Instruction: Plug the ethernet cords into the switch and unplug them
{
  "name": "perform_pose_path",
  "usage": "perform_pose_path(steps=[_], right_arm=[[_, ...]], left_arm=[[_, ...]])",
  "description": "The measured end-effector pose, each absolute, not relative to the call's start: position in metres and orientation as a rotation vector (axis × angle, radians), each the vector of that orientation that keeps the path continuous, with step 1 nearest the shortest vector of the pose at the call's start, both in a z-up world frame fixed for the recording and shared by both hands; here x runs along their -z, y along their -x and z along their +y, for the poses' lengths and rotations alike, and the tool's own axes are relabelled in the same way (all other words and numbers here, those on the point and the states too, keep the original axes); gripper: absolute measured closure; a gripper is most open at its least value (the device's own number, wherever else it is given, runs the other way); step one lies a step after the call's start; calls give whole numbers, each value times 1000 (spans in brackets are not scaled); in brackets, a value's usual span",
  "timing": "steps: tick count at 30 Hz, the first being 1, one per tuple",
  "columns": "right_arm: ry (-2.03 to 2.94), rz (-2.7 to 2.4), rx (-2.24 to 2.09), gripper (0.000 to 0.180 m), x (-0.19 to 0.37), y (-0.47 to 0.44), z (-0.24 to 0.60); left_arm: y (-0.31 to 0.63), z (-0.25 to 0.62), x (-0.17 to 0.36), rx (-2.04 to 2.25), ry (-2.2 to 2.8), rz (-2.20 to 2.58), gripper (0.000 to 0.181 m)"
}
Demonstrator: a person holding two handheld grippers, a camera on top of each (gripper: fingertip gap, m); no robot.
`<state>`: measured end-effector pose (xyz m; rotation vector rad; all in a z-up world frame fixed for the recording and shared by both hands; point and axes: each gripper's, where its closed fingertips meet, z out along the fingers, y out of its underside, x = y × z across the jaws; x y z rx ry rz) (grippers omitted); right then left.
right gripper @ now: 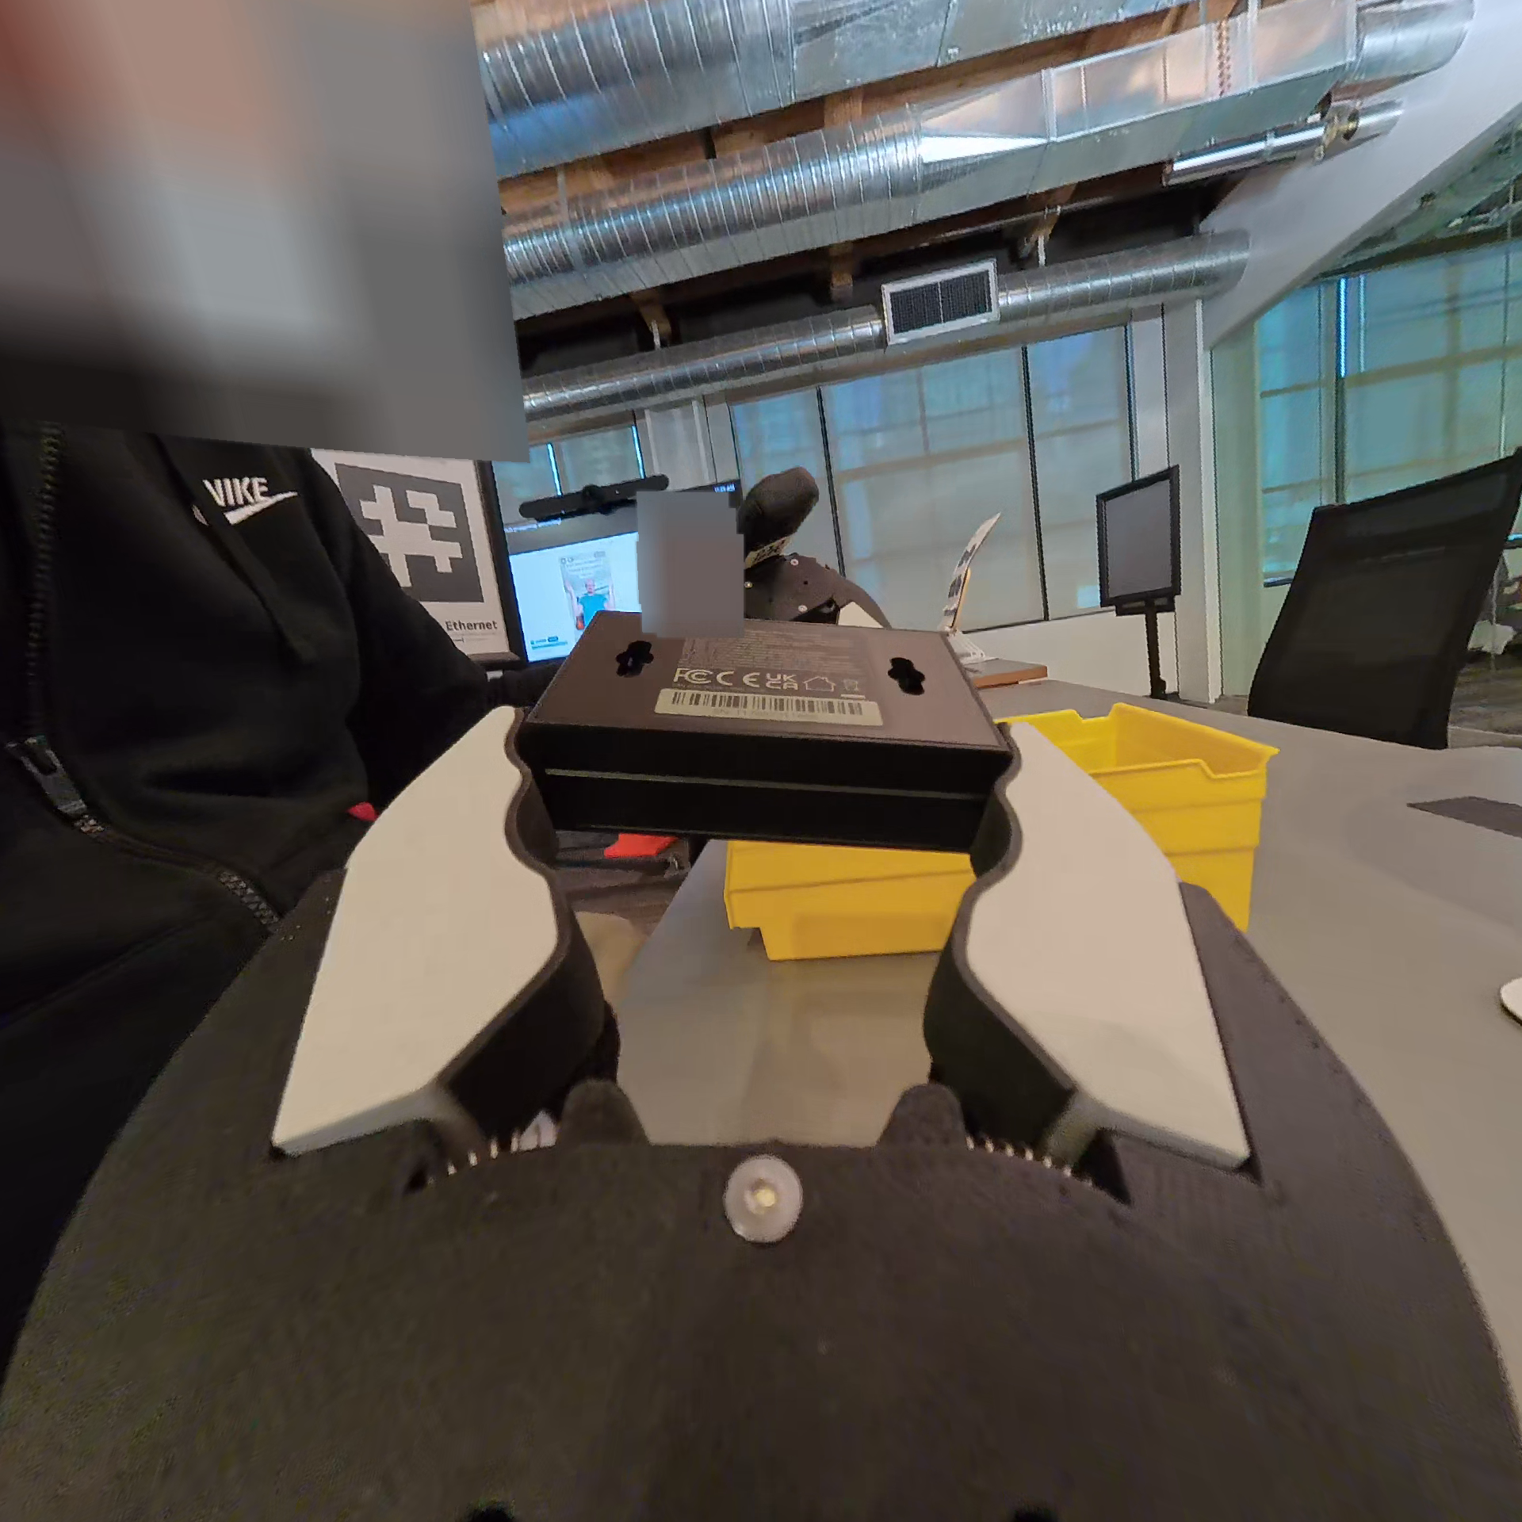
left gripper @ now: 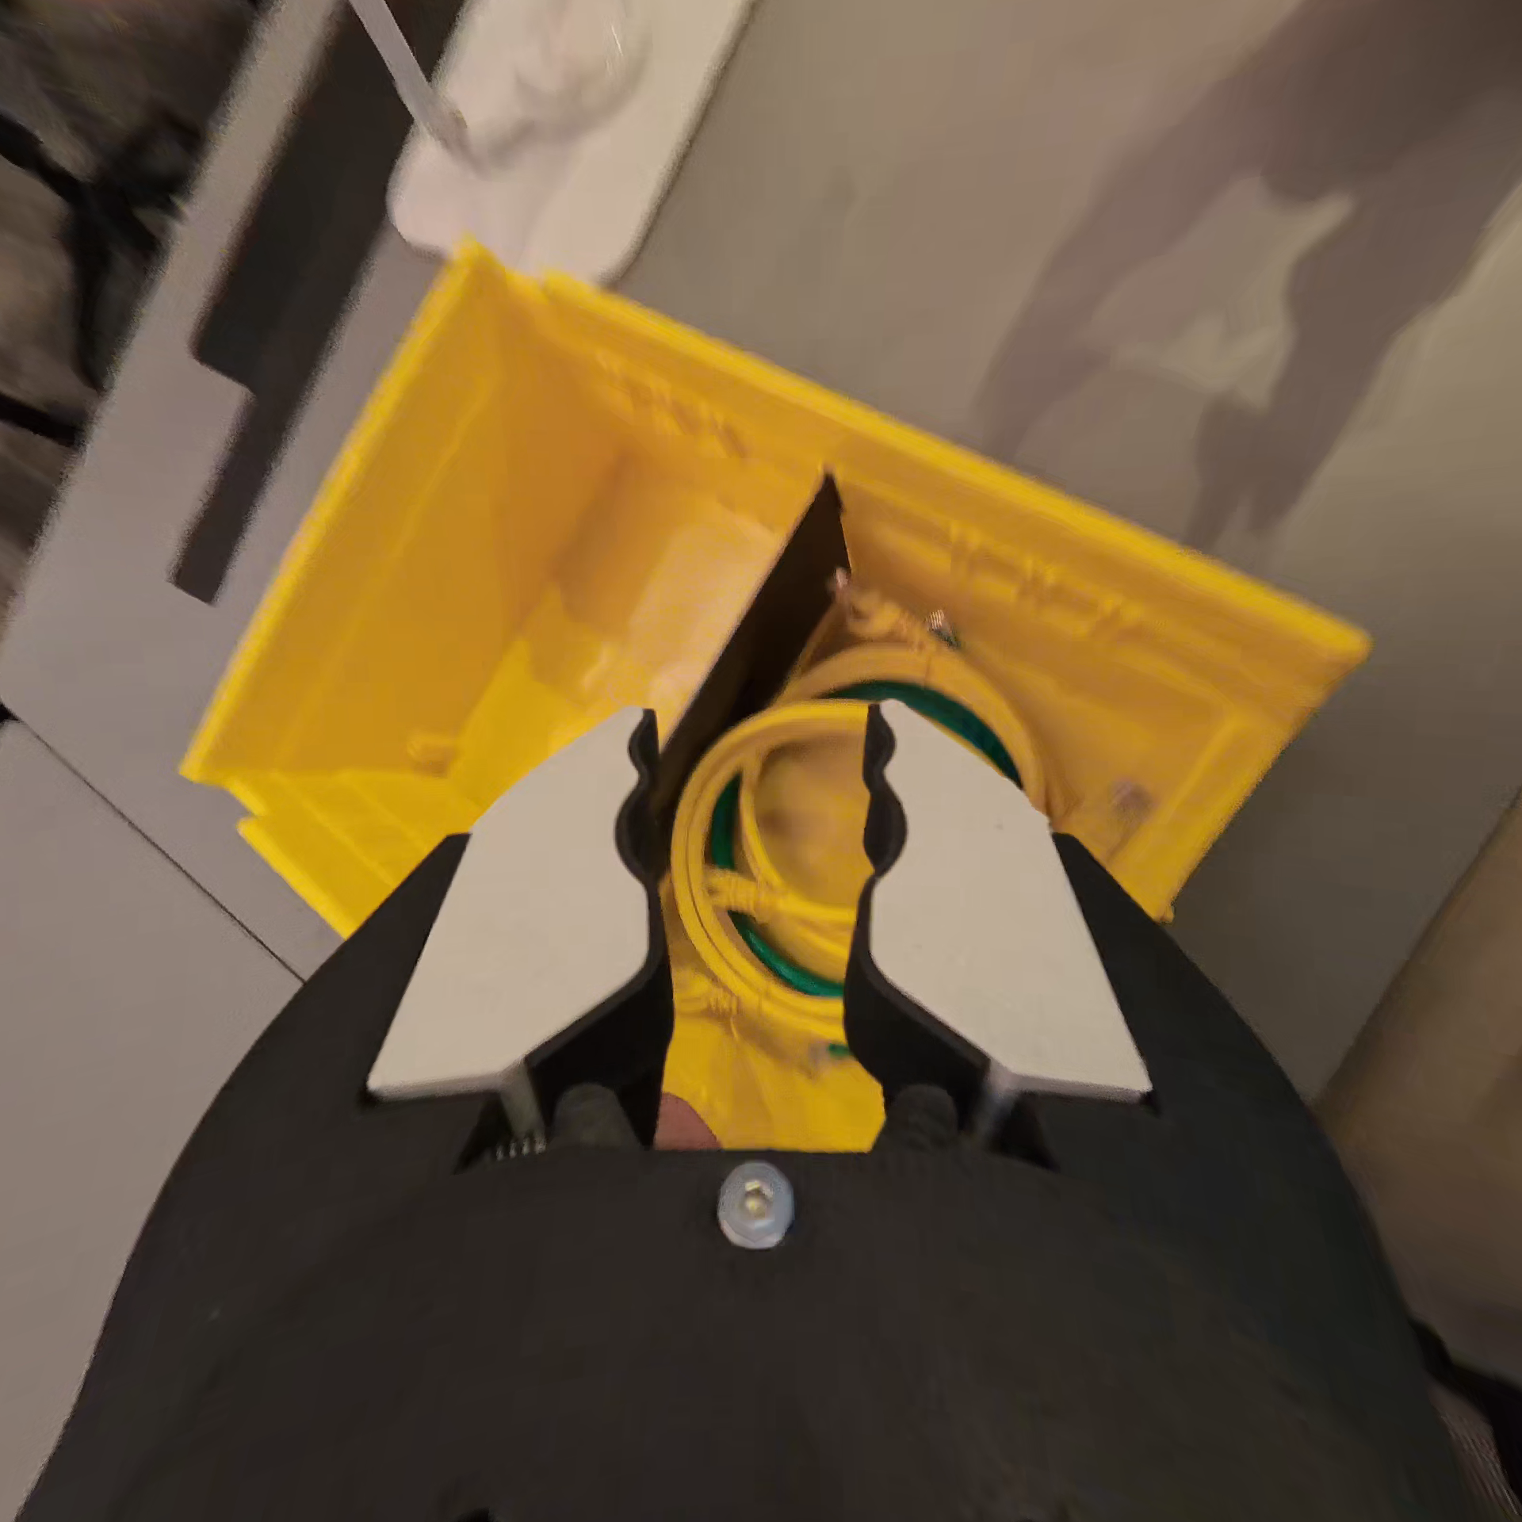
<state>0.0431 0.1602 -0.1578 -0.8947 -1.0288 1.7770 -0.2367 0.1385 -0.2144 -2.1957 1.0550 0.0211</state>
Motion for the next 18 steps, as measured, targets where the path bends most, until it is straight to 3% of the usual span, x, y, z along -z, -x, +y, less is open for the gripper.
perform_pose_path(steps=[6,13,18], right_arm=[[940,-1052,-1736,79,167,-40,163],[958,-1084,-1720,79,171,-36,160],[959,-1083,-1717,79,171,-37,161]], left_arm=[[280,128,252,-226,2404,1097,135],[192,123,261,115,2290,1205,136],[188,128,302,-6,2454,1194,138]])
